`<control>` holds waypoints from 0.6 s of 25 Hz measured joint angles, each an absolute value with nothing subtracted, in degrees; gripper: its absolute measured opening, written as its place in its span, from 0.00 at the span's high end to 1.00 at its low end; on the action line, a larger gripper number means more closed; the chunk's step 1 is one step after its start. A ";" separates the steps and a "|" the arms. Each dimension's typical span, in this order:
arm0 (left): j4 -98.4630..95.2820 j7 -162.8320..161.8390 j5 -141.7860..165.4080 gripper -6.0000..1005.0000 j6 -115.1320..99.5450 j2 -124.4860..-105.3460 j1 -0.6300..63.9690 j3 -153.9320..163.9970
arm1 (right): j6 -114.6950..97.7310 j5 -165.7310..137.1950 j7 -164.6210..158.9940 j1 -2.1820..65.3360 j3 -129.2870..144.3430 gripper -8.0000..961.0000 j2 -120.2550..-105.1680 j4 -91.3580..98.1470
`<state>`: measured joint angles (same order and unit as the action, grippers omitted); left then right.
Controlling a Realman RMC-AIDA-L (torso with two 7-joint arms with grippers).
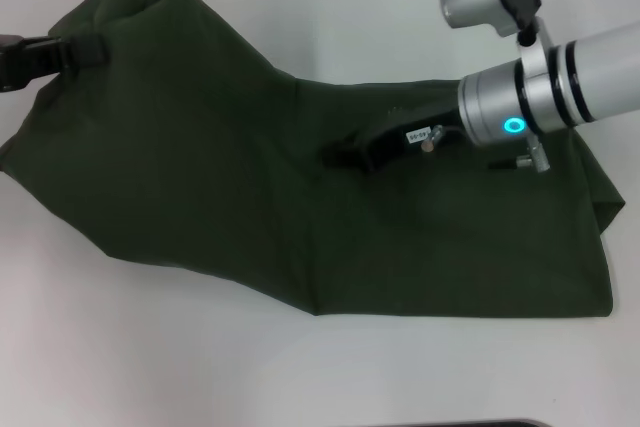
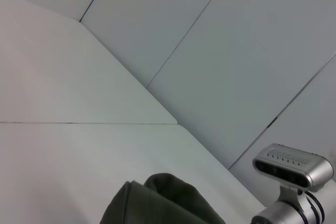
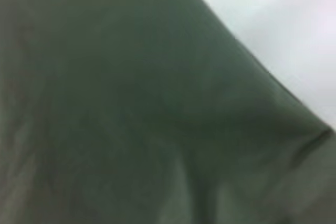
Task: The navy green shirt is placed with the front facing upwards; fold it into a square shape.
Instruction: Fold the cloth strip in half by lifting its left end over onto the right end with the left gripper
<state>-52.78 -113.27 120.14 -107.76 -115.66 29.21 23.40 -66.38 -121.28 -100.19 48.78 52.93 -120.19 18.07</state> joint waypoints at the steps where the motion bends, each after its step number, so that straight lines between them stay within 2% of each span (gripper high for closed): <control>1: -52.76 -113.25 120.14 0.90 -107.74 -115.66 29.20 23.39 | -66.47 -121.27 -100.36 48.51 52.91 0.97 -120.19 18.56; 15: -52.64 -113.04 120.14 0.89 -107.73 -115.83 29.22 23.38 | -63.84 -121.44 -103.93 49.08 56.15 0.97 -120.53 18.35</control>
<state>-52.64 -113.04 120.14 -107.72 -115.83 29.22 23.38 -63.84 -121.44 -103.93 49.08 56.15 -120.53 18.35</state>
